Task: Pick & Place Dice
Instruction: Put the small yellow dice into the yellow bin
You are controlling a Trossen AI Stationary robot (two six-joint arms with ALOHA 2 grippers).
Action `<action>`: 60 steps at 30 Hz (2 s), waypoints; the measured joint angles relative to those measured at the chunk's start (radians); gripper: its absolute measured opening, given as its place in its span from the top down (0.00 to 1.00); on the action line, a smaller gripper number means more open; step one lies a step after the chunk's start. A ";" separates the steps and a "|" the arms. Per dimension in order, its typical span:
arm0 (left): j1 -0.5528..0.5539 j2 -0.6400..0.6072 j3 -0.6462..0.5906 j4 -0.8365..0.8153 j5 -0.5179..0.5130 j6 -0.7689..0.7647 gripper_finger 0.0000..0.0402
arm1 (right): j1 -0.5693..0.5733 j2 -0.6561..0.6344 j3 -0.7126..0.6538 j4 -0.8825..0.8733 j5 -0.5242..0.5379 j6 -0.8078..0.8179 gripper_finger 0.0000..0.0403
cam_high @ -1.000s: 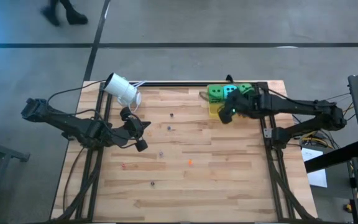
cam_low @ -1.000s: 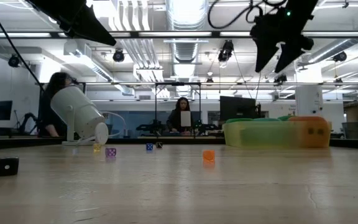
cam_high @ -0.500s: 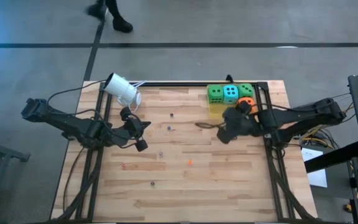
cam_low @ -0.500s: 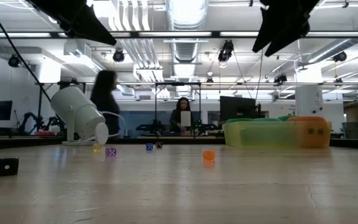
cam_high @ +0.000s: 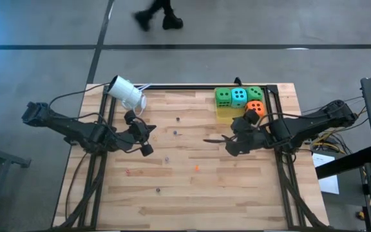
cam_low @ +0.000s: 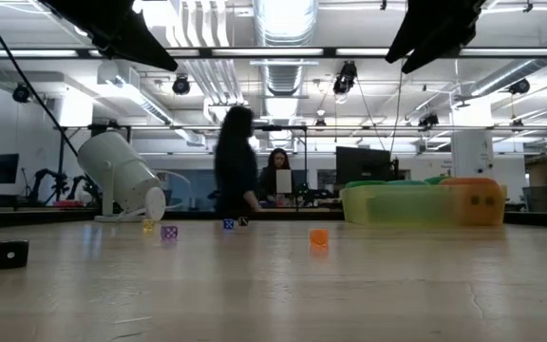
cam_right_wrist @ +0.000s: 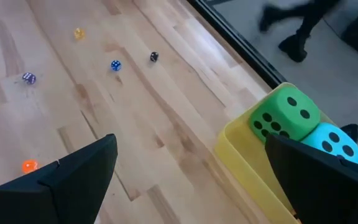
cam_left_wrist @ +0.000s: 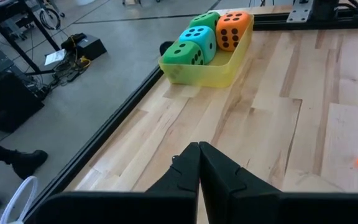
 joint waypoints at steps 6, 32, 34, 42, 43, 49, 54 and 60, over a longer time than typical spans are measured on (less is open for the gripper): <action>0.000 0.000 0.000 0.002 0.024 0.045 0.93 | 0.000 0.000 0.000 0.003 0.021 0.000 0.01; 0.328 0.178 0.001 -0.326 0.607 -0.426 0.65 | 0.000 0.001 -0.004 0.022 0.023 0.000 0.01; 0.340 0.219 0.001 -0.326 0.614 -0.426 0.65 | 0.000 0.001 -0.006 0.022 0.022 0.000 0.01; 0.369 0.382 0.040 -0.326 0.615 -0.423 0.65 | -0.001 0.001 -0.007 0.022 0.022 0.000 0.01; 0.374 0.403 0.053 -0.326 0.615 -0.419 0.65 | -0.001 0.001 -0.007 0.023 0.022 0.000 0.01; 0.410 0.527 0.131 -0.369 0.620 -0.356 0.65 | -0.001 0.001 -0.008 0.029 0.022 0.000 0.01; 0.439 0.591 0.143 -0.370 0.646 -0.339 0.65 | 0.000 0.001 -0.008 0.029 0.021 0.000 0.01; 0.457 0.616 0.142 -0.353 0.647 -0.317 0.65 | -0.001 0.001 -0.008 0.029 0.021 0.000 0.01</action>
